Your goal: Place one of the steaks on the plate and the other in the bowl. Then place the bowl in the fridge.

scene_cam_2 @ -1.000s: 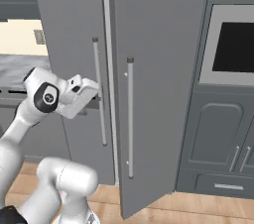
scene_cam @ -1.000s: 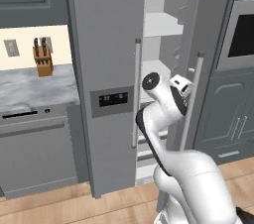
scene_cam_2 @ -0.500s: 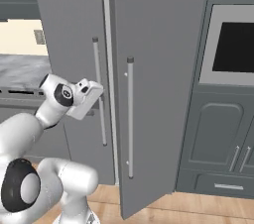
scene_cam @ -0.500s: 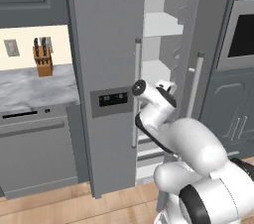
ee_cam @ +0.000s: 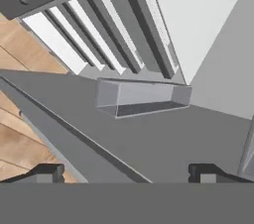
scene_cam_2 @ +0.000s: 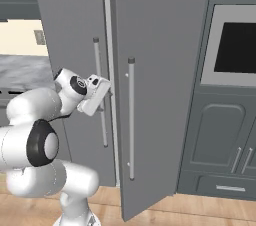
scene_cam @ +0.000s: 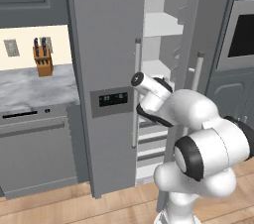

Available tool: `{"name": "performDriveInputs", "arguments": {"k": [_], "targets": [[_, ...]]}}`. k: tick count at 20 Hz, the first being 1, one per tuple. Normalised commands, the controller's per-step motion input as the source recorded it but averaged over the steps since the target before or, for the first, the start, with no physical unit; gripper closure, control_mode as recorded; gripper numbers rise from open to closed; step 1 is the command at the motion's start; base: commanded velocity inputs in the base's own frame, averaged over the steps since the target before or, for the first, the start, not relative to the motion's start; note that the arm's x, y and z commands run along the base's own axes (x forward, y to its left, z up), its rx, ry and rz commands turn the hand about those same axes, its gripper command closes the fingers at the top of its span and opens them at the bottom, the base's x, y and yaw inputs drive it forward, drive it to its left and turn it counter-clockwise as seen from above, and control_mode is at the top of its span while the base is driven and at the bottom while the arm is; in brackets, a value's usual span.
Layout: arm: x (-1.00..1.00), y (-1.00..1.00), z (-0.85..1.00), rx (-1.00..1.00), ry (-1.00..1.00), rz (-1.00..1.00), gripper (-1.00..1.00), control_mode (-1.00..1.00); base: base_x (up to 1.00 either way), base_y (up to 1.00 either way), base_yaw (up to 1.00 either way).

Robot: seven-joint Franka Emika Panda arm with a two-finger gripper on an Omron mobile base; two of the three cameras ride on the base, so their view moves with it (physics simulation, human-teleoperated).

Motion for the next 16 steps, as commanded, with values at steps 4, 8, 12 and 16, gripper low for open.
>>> {"name": "performDriveInputs", "arguments": {"k": [4,8,12,16], "targets": [[-0.06,-0.55,-0.07,-0.07,0.13,0.0,-1.0,-1.0,0.0,0.0,0.0],[-0.06,-0.64,0.0,-0.05,0.1,0.0,-1.0,-1.0,0.0,0.0,0.0],[-0.76,-0.98,0.0,0.0,0.0,-0.01,-1.0,-1.0,0.0,0.0,0.0],[-1.0,-1.0,0.19,0.0,0.0,-0.04,-1.0,-1.0,0.0,0.0,0.0]]}}
